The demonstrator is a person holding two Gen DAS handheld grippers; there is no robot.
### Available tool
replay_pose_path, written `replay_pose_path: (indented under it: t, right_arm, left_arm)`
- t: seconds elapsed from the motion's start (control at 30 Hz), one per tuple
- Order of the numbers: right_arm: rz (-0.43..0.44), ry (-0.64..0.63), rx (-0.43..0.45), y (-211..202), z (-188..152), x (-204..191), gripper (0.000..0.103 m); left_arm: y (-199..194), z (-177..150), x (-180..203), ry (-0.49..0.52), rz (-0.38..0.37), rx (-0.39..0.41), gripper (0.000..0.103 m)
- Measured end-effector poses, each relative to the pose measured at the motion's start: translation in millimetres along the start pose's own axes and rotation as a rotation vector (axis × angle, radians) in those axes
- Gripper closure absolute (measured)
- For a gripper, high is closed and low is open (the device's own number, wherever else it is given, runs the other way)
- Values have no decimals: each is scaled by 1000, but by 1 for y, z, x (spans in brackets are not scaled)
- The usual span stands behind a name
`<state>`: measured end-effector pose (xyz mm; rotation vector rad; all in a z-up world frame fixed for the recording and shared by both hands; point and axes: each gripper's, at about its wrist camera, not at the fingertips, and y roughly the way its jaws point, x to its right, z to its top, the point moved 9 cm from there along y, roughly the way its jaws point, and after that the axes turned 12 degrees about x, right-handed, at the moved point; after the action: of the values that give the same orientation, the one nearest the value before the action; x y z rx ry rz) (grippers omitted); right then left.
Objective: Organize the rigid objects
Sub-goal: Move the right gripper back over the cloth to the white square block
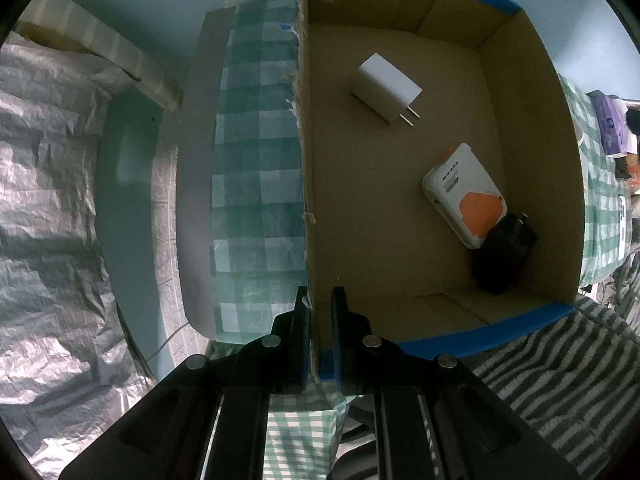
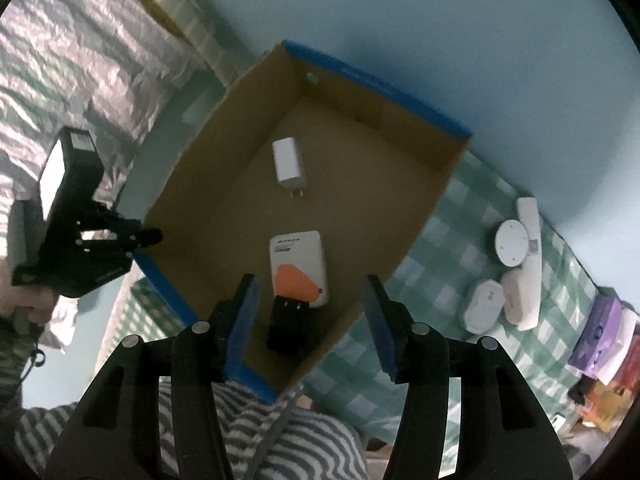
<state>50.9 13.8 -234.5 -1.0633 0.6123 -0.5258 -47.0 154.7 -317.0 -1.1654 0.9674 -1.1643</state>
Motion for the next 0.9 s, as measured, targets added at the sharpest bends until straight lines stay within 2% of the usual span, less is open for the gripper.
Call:
replay_pose_path:
  t: [0.33, 0.9]
  right_arm:
    - [-43, 59, 43, -27, 3, 26, 49]
    - [-126, 256, -6, -24, -43, 103, 49]
  left_arm:
    - [0, 2, 0, 0, 1, -5, 94]
    - [0, 3, -3, -9, 1, -4, 93]
